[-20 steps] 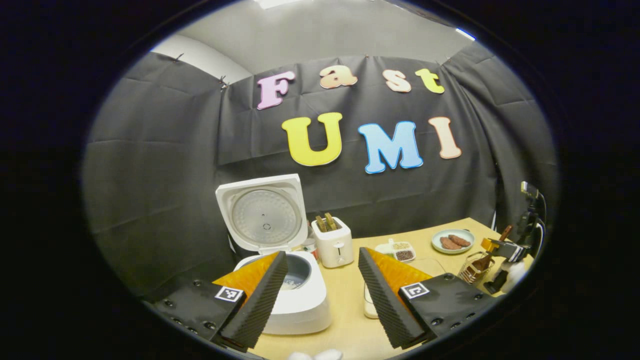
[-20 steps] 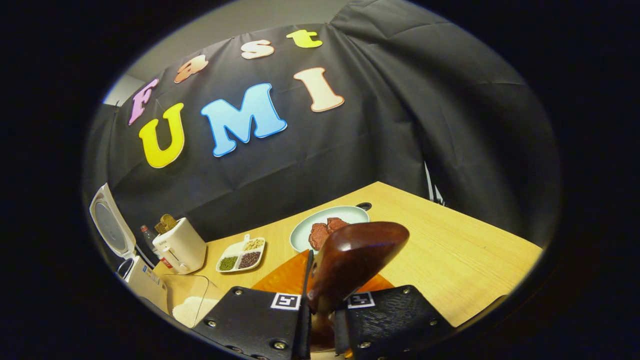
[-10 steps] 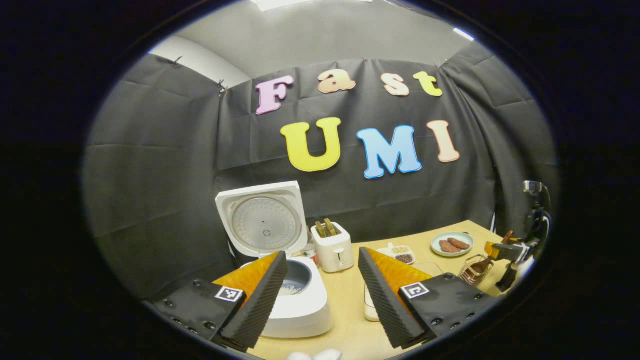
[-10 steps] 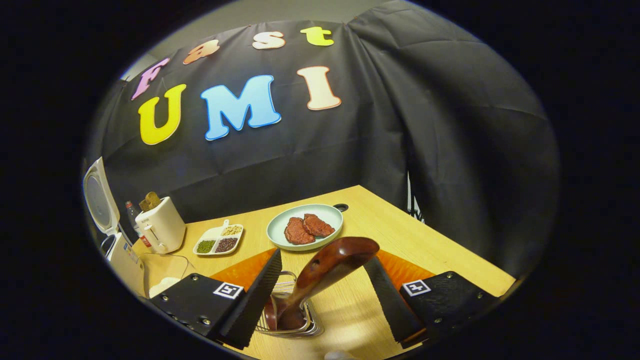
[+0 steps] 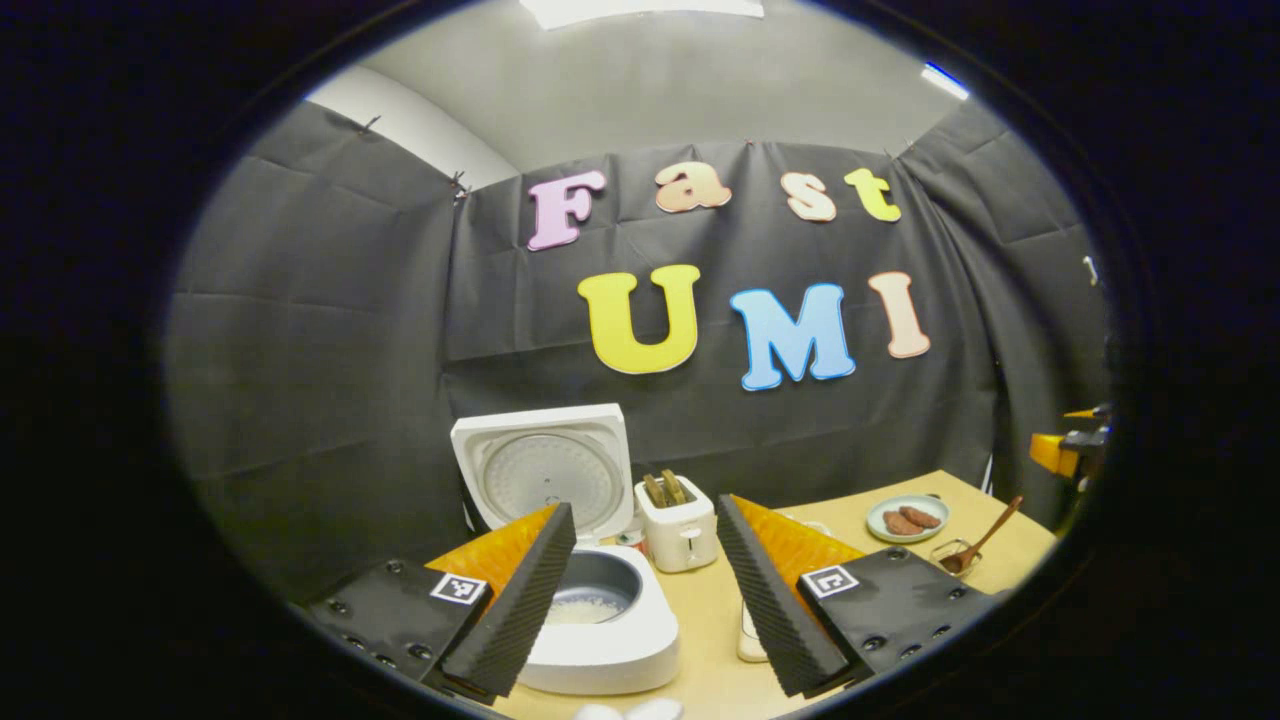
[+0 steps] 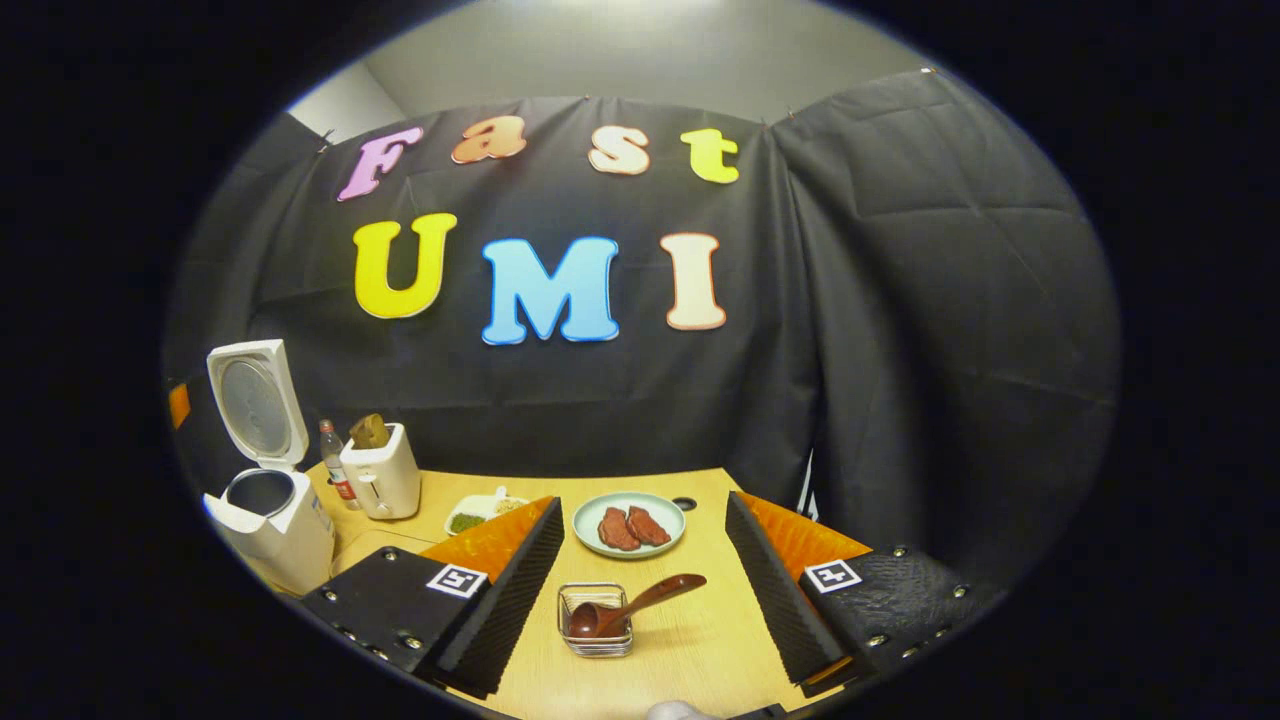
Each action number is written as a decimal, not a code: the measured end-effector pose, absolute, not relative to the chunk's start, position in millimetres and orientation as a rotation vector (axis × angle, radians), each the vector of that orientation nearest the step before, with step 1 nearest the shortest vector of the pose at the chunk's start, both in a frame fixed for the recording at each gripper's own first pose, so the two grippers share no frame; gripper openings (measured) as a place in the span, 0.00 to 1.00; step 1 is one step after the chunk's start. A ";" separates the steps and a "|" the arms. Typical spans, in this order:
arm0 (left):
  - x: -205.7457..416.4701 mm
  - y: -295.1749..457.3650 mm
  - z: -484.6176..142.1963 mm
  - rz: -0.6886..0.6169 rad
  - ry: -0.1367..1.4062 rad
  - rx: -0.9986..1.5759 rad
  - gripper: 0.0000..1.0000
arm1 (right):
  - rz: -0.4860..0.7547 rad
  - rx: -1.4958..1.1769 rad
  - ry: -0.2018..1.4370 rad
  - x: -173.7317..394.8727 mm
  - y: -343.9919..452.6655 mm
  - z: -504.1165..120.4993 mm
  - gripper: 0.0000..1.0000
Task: Close the left gripper, press the button to open the rice cooker; take a wooden spoon from the chopstick holder with the right hand, scoop a spoonful of rice and pour it into the rice cooker, then put the wooden spoon back into the chopstick holder.
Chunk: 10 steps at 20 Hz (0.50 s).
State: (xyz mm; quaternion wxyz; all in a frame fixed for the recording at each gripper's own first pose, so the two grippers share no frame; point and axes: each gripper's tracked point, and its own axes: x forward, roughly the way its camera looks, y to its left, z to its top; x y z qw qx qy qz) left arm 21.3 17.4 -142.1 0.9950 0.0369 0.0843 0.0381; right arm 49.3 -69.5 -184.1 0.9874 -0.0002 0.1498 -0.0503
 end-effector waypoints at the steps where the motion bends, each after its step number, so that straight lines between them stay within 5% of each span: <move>1: 24.1 21.6 -134.1 0.082 0.159 0.075 1.00 | -0.080 0.016 0.279 45.8 -56.5 -163.1 0.99; 10: 118.8 76.1 -49.1 0.153 0.121 0.092 1.00 | 0.040 0.016 0.258 24.9 15.3 -94.7 0.99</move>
